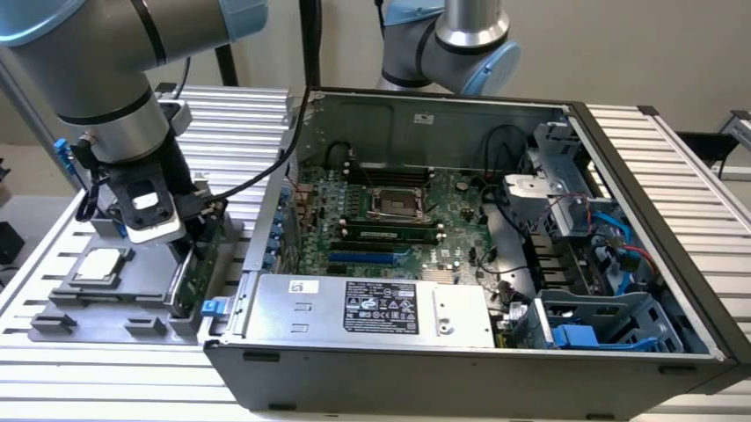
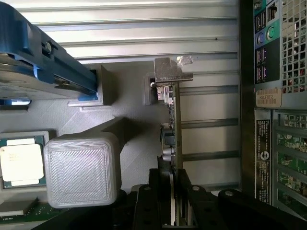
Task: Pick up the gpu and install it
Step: 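Pick up the gpu and move the gpu toward the slot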
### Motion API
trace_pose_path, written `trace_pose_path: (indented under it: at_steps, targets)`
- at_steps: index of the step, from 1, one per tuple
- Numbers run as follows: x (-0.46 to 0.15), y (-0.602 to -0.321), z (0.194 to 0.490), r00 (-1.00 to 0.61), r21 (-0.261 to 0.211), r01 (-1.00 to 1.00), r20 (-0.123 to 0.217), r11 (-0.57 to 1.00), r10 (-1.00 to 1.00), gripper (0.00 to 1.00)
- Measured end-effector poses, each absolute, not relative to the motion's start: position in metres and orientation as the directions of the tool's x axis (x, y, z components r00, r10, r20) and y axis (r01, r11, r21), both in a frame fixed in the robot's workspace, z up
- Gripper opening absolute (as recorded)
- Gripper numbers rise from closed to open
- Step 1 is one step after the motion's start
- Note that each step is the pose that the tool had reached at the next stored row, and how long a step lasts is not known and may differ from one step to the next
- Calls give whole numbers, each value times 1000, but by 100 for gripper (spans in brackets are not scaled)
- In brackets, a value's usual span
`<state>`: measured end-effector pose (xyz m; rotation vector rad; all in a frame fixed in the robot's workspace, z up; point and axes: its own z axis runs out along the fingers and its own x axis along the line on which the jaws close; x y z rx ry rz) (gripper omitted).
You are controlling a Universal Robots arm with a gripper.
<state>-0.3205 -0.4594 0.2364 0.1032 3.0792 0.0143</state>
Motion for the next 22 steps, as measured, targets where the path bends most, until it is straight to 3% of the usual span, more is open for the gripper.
trace_pose_path:
  at_steps: [10,22]
  targets:
    - [-320,-459,249,-996,11,67,-59,998,67,27]
    - [-320,-459,300,-996,11,67,-58,998,67,27]
